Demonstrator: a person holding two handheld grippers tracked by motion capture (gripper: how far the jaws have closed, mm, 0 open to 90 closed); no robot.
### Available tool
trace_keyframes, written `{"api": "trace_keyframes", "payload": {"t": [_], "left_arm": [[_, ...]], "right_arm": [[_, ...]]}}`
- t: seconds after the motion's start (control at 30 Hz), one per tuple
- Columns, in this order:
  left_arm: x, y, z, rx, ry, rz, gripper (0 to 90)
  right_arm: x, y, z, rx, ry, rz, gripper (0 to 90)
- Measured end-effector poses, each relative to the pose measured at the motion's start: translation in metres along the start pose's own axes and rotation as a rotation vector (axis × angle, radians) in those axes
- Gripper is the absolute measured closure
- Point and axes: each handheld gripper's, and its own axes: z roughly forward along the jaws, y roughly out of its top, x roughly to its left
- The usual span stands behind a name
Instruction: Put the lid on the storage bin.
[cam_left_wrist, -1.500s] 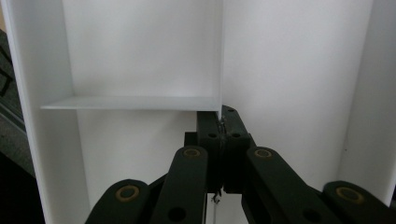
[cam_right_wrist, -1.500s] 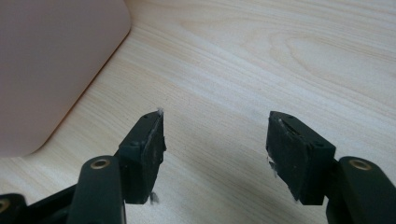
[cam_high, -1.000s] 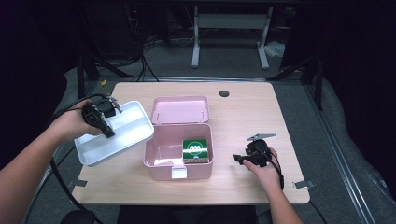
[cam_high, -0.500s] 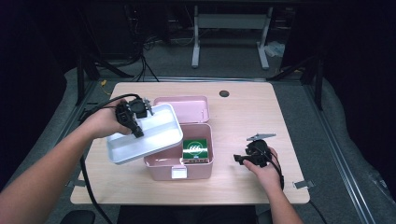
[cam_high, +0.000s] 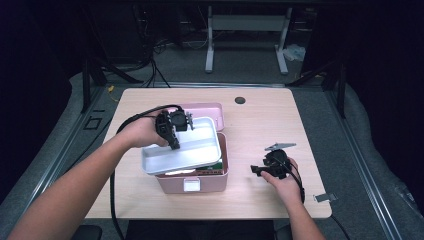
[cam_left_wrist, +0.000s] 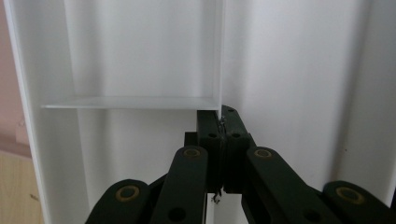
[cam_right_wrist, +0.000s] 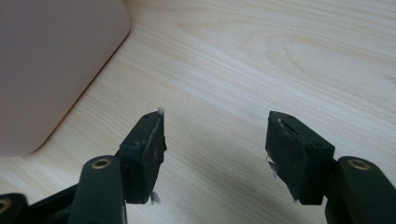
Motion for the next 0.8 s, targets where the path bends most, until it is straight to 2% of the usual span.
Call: {"api": "trace_keyframes", "payload": {"t": [0.23, 0.27, 0.43, 0.5, 0.53, 0.67, 0.8], "left_arm": [[-0.003, 0.012, 0.006, 0.005, -0.008, 0.027, 89.2], [-0.004, 0.014, 0.006, -0.001, 0.002, 0.034, 89.2], [-0.004, 0.019, 0.014, 0.001, -0.017, 0.052, 89.2], [-0.004, 0.020, 0.014, 0.013, -0.013, 0.056, 89.2], [-0.004, 0.020, 0.017, 0.001, -0.016, 0.054, 89.1], [-0.003, 0.021, 0.023, 0.013, -0.020, 0.062, 89.2], [-0.004, 0.021, 0.028, 0.001, -0.016, 0.069, 89.1]], "right_arm": [[0.001, 0.000, 0.000, 0.001, 0.001, 0.000, 37.3], [0.001, 0.000, 0.000, 0.002, 0.002, 0.000, 37.3], [0.000, 0.000, 0.000, 0.002, 0.003, 0.000, 37.4], [0.000, 0.000, 0.000, 0.002, 0.004, 0.000, 37.4], [0.000, 0.000, 0.001, 0.003, 0.003, 0.000, 37.4], [0.000, 0.000, 0.001, 0.003, 0.003, 0.000, 37.5], [0.000, 0.000, 0.001, 0.004, 0.004, -0.002, 37.5]]}}
